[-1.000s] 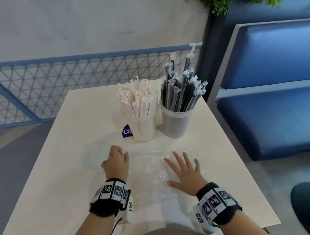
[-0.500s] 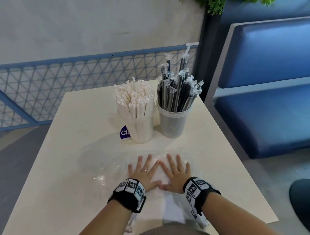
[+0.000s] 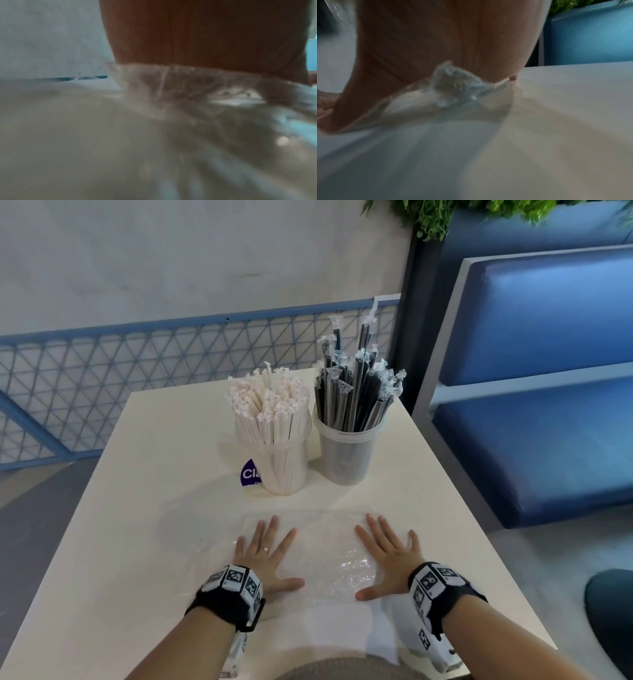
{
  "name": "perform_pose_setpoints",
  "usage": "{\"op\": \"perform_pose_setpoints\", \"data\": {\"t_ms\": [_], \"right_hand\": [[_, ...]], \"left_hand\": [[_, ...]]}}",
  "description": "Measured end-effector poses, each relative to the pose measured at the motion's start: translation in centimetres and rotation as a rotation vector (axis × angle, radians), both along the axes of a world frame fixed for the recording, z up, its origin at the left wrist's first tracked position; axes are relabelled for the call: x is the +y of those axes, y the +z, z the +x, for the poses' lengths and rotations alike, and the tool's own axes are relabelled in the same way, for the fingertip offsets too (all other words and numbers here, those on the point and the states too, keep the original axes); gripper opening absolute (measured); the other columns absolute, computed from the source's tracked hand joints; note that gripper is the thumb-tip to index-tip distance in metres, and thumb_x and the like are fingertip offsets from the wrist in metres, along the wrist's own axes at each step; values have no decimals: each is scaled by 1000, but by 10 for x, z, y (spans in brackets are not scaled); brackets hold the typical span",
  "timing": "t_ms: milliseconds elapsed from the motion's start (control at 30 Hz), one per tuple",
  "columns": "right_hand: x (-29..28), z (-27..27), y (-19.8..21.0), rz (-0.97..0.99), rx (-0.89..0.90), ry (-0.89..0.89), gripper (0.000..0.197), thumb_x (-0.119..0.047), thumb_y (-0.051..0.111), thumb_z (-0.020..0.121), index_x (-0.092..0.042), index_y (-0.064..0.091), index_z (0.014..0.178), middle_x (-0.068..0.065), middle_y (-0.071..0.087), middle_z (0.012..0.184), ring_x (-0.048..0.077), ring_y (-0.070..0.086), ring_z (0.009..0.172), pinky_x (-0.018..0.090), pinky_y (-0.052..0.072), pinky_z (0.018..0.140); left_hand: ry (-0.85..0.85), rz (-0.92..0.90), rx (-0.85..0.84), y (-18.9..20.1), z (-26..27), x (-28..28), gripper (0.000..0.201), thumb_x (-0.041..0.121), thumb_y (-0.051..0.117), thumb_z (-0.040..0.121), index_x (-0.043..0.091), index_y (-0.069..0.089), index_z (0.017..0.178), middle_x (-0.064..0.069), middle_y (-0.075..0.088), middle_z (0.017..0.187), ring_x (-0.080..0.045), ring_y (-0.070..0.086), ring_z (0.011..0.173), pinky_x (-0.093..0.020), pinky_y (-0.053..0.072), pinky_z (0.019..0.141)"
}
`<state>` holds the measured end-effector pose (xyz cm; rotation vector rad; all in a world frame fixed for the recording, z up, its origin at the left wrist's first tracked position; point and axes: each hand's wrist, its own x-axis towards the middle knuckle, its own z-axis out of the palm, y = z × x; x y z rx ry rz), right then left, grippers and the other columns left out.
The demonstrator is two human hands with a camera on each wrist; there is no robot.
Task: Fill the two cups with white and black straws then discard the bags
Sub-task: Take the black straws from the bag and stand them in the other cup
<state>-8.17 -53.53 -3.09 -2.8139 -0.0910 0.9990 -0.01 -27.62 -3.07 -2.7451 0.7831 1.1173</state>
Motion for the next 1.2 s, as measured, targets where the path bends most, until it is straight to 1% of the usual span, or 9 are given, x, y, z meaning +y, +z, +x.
{"op": "perform_pose_setpoints", "data": {"t_ms": [167,267,400,533,700,833,933,1100,1200], "right_hand": [[6,3,10,-13,-40,4,121,-78,52,66,-22,-22,144,0,-38,148,19,-31,138,61,-13,108],[18,10,34,77,-295,-196,99,-71,49,75,-22,4,148,-3,-3,159,13,-1,146,57,-10,111],[18,33,82,480,-763,-571,62,-48,66,77,-24,40,128,-8,46,128,10,50,118,50,11,113],[-5,74,117,634,-1012,-697,74,-36,77,70,-13,41,130,3,43,128,19,51,115,52,38,101],[-38,120,140,771,-857,-771,101,-36,80,67,-11,20,145,5,21,150,19,28,138,34,27,111],[-53,146,143,1000,-615,-684,124,-54,85,48,-31,11,145,-5,32,150,13,33,137,42,27,115],[-57,156,140,976,-603,-550,127,-58,86,42,-43,10,142,-9,27,151,9,30,138,42,27,115],[-38,163,152,1039,-785,-419,92,-18,85,63,-50,27,127,-5,43,140,12,42,129,30,33,110],[-30,166,160,1080,-919,-391,76,-15,81,67,-46,35,120,-6,52,128,10,49,121,33,38,108]], "left_hand": [[52,16,-87,20,-5,-12,103,72,45,76,29,-18,145,-10,-28,152,-27,-17,144,-49,-10,114],[182,-403,-253,66,2,-36,82,42,52,89,17,1,148,-5,9,158,-18,13,145,-38,2,117],[226,-896,-329,135,29,-66,79,26,64,85,13,15,146,-2,25,153,-14,26,139,-19,20,108],[272,-1004,-198,166,54,-93,90,20,72,78,13,13,145,12,28,136,-4,31,127,-24,33,102],[394,-981,-175,155,87,-126,127,43,82,58,11,-2,147,-4,30,150,-20,32,137,-35,28,113],[580,-1053,-85,151,107,-142,140,29,88,56,8,-18,145,-5,31,150,-21,29,140,-25,24,111],[615,-1066,-95,147,121,-145,130,29,90,51,8,5,146,-5,44,141,-22,41,132,-31,33,109],[660,-1204,-50,143,124,-153,95,5,89,48,7,39,128,-2,61,116,-17,59,110,-25,46,92],[669,-1320,5,143,128,-153,101,22,90,36,6,46,126,-7,65,117,-17,63,108,-35,53,93]]}}
